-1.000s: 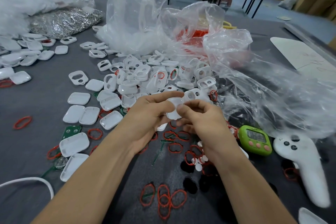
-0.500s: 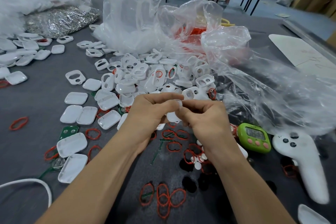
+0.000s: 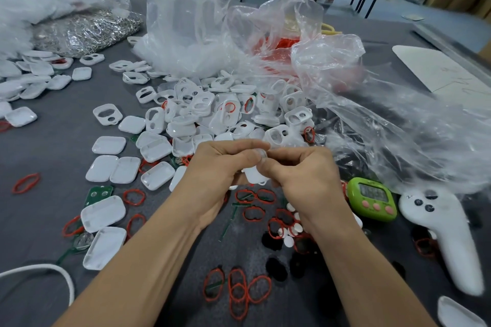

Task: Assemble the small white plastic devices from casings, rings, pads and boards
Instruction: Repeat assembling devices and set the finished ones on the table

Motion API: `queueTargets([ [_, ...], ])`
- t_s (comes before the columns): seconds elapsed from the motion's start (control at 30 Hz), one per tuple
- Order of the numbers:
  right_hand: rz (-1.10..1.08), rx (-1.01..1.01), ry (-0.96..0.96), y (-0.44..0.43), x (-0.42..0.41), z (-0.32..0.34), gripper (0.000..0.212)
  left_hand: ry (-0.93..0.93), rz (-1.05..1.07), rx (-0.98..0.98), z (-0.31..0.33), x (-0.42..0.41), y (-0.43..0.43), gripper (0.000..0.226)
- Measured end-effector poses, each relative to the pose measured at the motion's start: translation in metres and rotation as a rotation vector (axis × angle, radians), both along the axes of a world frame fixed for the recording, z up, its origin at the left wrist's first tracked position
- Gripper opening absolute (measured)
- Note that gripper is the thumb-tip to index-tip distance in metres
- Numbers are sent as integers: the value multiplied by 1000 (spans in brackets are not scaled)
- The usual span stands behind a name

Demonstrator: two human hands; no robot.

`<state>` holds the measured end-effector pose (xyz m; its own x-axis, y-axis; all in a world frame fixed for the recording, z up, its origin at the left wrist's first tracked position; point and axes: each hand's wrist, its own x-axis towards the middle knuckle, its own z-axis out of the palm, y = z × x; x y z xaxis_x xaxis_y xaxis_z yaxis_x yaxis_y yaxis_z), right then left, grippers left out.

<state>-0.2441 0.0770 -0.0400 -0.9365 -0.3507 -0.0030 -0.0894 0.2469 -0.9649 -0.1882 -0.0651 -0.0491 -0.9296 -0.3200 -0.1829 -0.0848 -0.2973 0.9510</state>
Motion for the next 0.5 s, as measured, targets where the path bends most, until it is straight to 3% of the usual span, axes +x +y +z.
queueTargets([
  [0.13, 71, 52, 32, -3, 0, -1, 3, -3, 41, -10, 1, -1, -1, 12],
  [0.27, 143, 150, 74, -2, -1, -1, 12, -7, 78, -77, 1, -2, 0, 14],
  [0.33, 143, 65, -6, 0, -5, 0, 12, 7, 37, -46, 2, 0, -5, 17],
  [0.43, 158, -42, -100, 6, -12, 0, 37, 23, -47, -40, 6, 2, -11, 21],
  [0.5, 176, -50, -122, 8, -12, 1, 38, 15, -39, -74, 6, 3, -10, 21],
])
